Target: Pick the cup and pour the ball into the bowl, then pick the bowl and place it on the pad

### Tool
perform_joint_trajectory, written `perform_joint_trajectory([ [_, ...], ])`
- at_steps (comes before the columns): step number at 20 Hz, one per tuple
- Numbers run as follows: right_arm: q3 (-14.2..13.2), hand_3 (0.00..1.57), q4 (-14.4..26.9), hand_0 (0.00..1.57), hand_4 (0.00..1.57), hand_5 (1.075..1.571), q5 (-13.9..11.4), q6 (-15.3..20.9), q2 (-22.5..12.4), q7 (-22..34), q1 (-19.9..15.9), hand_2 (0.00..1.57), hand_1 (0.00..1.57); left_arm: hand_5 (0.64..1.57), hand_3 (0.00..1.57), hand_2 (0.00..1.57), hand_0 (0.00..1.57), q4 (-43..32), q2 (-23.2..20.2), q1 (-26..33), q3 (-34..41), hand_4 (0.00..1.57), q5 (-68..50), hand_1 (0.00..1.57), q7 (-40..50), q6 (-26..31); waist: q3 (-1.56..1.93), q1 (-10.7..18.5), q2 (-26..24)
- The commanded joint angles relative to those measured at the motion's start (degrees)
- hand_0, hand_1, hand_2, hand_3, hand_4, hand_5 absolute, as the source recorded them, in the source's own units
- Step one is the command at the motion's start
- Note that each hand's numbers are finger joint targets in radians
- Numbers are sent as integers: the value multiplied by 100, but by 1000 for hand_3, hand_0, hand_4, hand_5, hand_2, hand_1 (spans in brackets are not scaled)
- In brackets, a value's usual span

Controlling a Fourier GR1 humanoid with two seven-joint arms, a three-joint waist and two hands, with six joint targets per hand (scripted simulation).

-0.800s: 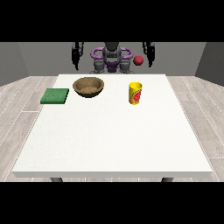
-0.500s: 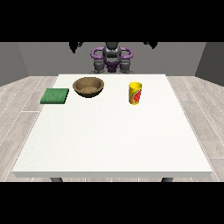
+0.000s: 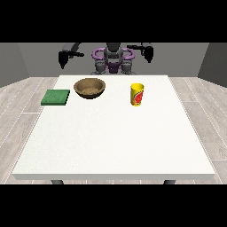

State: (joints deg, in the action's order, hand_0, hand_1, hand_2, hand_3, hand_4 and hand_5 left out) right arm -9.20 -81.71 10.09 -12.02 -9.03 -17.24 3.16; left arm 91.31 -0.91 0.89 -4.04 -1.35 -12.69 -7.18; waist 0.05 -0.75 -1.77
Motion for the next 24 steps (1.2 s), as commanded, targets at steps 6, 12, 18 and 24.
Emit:
perform_joint_trajectory([
  [6,-219,0,695,0,0,1558,-12,-44,-115,-535,-1118,0,0,1457,0,0,0,-1243,-29,-1416,545,0,50,0,-741,-160,-6,-158,945],
  [12,-459,0,1435,0,0,1552,151,-335,-300,-1097,-1781,0,0,1448,0,0,0,-1927,-340,-2457,1092,0,-142,0,-973,-133,-4,-205,1666],
  [18,-363,0,2123,0,0,1547,-149,-496,-290,-1914,-1748,0,0,1428,0,0,0,-2903,-649,-2784,1443,0,-198,0,-1692,-9,-5,-296,1814],
  [24,-360,0,2206,0,0,1547,-127,-522,-224,-2202,-1982,0,0,1410,0,0,0,-3864,-981,-3302,1896,0,-440,0,-2276,185,-6,-460,2240],
])
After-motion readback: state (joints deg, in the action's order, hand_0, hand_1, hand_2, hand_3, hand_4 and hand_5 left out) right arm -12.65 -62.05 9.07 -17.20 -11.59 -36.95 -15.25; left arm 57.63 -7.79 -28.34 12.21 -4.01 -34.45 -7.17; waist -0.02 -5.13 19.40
